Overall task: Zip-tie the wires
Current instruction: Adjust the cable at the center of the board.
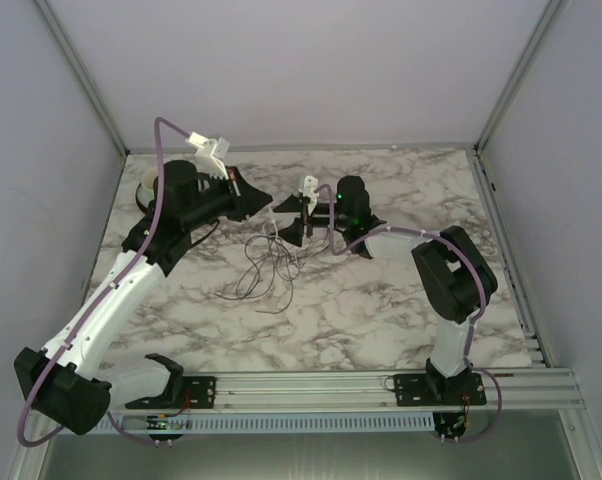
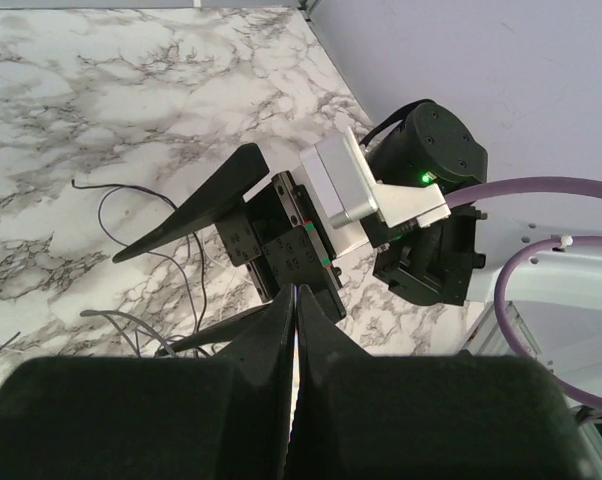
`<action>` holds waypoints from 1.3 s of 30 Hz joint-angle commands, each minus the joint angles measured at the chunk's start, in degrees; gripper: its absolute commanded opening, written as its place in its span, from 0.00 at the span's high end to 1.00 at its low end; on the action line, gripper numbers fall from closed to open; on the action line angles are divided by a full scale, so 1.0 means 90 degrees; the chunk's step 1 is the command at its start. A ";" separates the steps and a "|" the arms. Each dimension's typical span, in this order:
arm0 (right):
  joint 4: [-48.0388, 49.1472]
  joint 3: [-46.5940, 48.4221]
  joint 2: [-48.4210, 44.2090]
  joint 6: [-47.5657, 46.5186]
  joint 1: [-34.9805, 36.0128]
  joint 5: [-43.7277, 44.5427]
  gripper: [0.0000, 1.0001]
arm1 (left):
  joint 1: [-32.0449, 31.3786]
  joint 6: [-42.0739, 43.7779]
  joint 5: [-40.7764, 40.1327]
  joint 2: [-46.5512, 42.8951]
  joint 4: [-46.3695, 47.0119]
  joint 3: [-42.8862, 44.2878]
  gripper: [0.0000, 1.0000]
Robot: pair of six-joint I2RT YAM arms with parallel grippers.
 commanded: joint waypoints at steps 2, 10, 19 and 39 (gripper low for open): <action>0.1086 0.0209 0.0143 0.0222 0.0102 -0.0634 0.34 | 0.0026 0.0040 0.0301 0.0039 0.0301 0.0188 1.00; 0.2443 0.0162 0.0419 0.1120 0.0102 -0.1219 0.40 | 0.0025 0.0044 0.0592 0.0109 0.0406 0.0197 1.00; 0.2450 -0.0383 0.0051 0.1012 0.0194 -0.1168 0.41 | 0.0026 0.0041 0.0666 0.0202 0.0476 0.0197 1.00; 0.1164 -0.0588 -0.0582 -0.0112 0.0399 -0.0355 0.73 | 0.0033 -0.0139 0.0682 0.0283 0.0748 0.0011 1.00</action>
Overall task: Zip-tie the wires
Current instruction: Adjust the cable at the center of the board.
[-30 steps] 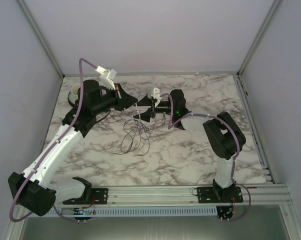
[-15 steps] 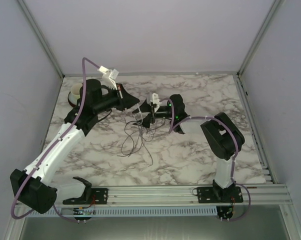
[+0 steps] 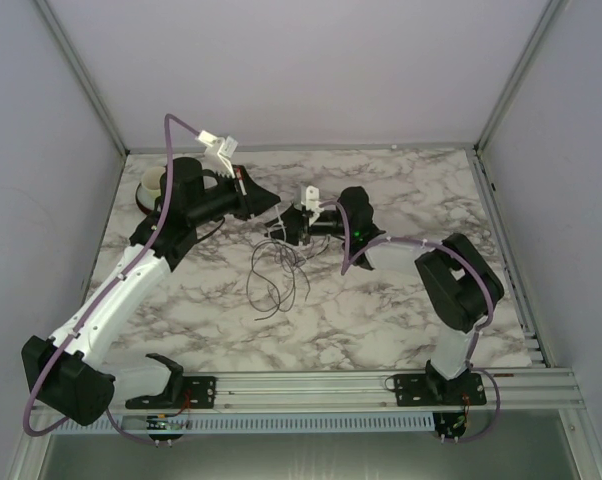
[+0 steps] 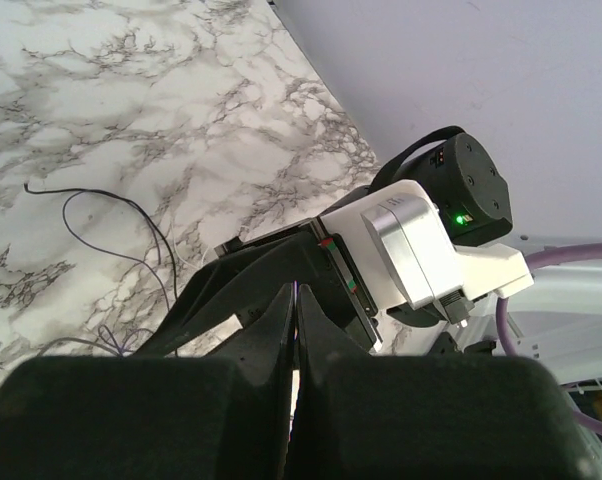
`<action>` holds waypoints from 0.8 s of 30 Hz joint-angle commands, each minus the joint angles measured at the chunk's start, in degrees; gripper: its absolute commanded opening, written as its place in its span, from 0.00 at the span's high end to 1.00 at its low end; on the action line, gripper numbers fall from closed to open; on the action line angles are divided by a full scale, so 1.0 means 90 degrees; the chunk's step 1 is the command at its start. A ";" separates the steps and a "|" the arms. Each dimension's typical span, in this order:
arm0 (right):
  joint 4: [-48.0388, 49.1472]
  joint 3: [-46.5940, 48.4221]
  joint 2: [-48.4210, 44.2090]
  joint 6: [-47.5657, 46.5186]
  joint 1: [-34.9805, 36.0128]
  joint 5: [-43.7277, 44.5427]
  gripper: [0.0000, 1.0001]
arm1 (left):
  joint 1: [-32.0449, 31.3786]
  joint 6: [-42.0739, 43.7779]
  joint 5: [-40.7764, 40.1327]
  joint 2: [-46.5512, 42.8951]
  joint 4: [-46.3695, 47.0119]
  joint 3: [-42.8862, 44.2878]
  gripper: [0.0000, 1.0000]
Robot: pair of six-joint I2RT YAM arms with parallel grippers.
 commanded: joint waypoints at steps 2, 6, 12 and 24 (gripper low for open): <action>-0.0373 -0.0029 -0.0254 -0.0464 0.0029 0.0073 0.78 | 0.0033 -0.0071 0.0078 -0.0046 0.0375 0.0005 1.00; -0.0586 -0.0072 -0.0371 -0.0491 0.0015 0.0307 0.78 | 0.0033 -0.0079 -0.0004 -0.0063 0.0341 -0.0016 1.00; -0.1379 -0.0453 -0.0979 -0.0805 -0.0048 0.1419 0.52 | 0.0030 -0.0093 -0.0048 -0.0067 0.0375 0.0063 1.00; -0.2762 -0.0990 -0.2648 -0.0625 -0.0284 0.4002 0.32 | 0.0121 0.0208 0.0764 0.0408 0.0322 0.0640 1.00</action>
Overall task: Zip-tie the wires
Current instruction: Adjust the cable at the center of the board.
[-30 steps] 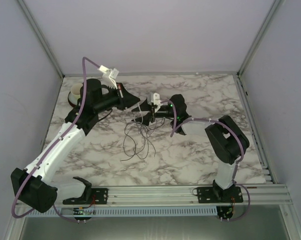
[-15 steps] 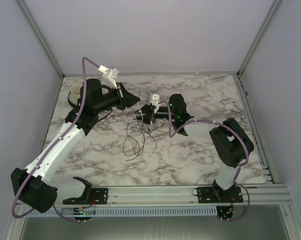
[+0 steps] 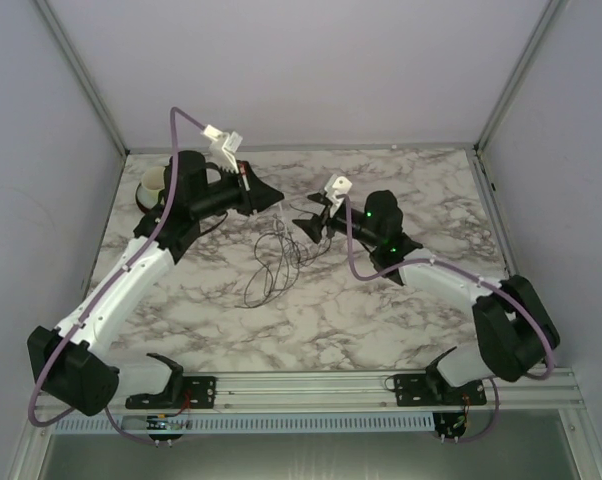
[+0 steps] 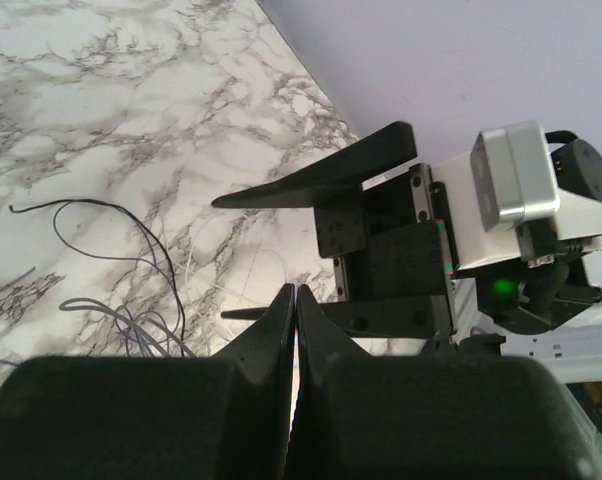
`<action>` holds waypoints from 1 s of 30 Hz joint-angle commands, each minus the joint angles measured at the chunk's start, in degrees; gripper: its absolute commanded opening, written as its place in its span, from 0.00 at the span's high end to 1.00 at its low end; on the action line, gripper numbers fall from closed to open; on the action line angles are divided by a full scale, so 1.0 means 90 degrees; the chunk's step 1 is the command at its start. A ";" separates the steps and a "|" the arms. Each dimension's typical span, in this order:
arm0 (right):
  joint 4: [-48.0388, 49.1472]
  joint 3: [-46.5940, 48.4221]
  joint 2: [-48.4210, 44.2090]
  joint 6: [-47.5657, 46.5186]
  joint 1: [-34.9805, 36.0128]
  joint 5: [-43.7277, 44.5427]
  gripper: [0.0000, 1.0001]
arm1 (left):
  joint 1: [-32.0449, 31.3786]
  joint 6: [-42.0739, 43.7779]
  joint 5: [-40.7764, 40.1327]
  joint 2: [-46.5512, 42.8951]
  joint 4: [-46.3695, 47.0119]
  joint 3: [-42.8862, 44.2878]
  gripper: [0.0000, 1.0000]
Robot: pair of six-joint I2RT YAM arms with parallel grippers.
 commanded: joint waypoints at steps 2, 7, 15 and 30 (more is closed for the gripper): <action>-0.1015 -0.0049 -0.0698 -0.0106 -0.0138 0.1012 0.31 | 0.0148 0.0163 0.0893 0.0419 0.0316 0.0745 1.00; -0.1245 -0.0591 -0.1319 0.0059 -0.0403 0.1031 0.30 | 0.0199 0.0173 0.1389 0.0991 0.0228 0.1364 1.00; -0.0659 -0.1654 -0.2233 -0.0472 -0.0545 0.0292 0.33 | 0.0210 0.0245 0.1873 0.1575 -0.0009 0.2052 1.00; -0.0445 -0.1179 -0.1744 -0.0143 -0.1092 -0.0711 0.46 | 0.0357 0.0405 0.2506 0.1893 -0.0480 0.2657 1.00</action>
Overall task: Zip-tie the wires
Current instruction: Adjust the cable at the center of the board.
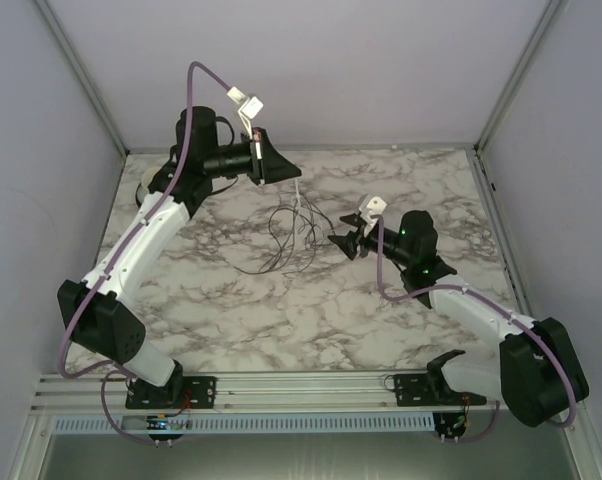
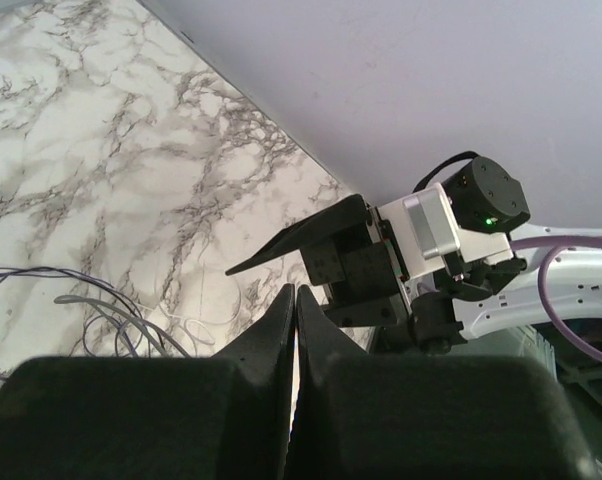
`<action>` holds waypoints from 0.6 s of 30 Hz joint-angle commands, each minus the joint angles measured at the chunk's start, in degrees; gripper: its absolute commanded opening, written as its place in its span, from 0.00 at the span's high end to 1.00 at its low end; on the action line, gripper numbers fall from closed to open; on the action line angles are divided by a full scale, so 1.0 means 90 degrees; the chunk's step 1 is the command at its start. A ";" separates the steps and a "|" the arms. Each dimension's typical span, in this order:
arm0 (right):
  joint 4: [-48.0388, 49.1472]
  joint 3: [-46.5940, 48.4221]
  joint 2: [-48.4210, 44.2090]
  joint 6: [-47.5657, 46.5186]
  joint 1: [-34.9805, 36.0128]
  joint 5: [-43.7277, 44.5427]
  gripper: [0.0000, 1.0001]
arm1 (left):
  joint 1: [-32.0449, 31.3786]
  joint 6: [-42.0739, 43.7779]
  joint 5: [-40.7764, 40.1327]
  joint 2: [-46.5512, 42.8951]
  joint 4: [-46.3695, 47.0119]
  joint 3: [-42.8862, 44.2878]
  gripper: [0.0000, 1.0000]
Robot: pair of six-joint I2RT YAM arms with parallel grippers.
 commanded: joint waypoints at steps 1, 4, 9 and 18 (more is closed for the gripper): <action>0.0330 0.0437 0.0060 0.0183 -0.0097 -0.0356 0.46 | 0.0106 0.0106 0.0326 -0.0019 -0.0130 0.0220 1.00; 0.0335 0.0453 0.0065 0.0221 -0.0109 -0.0357 0.46 | 0.0143 0.0126 0.0346 -0.0047 -0.0173 0.0228 1.00; 0.0598 0.0309 0.0032 0.0265 -0.0109 -0.0534 0.46 | 0.0198 0.0139 0.0358 -0.0079 -0.0191 0.0221 1.00; 0.1359 0.0321 0.0439 -0.0845 -0.0158 -0.1000 0.47 | 0.0212 0.0422 0.0770 -0.0100 -0.0498 0.0227 1.00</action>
